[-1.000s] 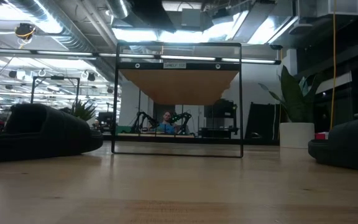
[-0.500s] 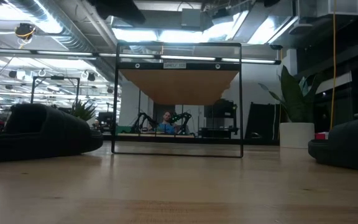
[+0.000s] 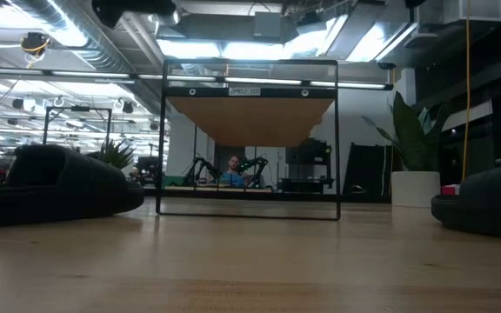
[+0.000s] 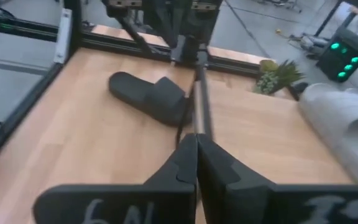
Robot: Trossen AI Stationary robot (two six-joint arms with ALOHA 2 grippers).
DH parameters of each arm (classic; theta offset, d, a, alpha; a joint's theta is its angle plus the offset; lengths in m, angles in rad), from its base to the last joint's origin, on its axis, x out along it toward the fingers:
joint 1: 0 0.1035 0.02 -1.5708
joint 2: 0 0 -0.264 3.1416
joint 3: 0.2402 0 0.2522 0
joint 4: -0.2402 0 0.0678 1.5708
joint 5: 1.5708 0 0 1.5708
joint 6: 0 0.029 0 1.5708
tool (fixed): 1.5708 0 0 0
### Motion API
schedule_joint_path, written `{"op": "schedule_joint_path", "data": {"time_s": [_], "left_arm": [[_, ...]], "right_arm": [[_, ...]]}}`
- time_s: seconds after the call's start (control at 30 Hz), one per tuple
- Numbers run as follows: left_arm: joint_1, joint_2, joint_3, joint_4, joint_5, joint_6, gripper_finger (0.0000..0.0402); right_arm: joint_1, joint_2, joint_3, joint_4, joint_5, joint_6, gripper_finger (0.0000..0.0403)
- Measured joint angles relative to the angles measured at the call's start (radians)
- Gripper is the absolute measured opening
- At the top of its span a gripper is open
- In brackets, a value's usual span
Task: Pick and place slides into the shelf
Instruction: Put the right black slide on the shelf
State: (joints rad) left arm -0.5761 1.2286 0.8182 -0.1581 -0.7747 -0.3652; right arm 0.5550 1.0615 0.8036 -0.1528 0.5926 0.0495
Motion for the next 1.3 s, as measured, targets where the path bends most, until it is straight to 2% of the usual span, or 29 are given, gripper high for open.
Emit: {"op": "schedule_joint_path", "data": {"time_s": [0.2,0.4,0.63,0.83,1.1,1.3], "left_arm": [[-0.066,0.014,-0.037,0.092,-0.029,0.0,0.0],[-0.102,0.018,-0.076,0.161,-0.03,-0.015,0.0],[-0.108,0.018,-0.093,0.158,-0.022,-0.021,0.0],[-0.108,0.018,-0.094,0.148,0.083,-0.02,0.0],[-0.098,0.024,-0.094,0.145,0.085,-0.017,0.0],[-0.1,0.024,-0.094,0.069,0.121,-0.021,0.0]], "right_arm": [[0.075,0.003,0.0,-0.014,0.001,0.054,0.0005],[0.137,0.003,0.0,-0.106,-0.002,0.086,0.0005],[0.16,0.003,0.0,-0.128,-0.002,0.129,0.0005],[0.162,0.003,0.0,-0.138,-0.078,0.177,0.0005],[0.162,0.003,0.0,-0.191,-0.091,0.245,0.0005],[0.162,0.003,0.0,-0.19,-0.09,0.242,0.0005]]}}
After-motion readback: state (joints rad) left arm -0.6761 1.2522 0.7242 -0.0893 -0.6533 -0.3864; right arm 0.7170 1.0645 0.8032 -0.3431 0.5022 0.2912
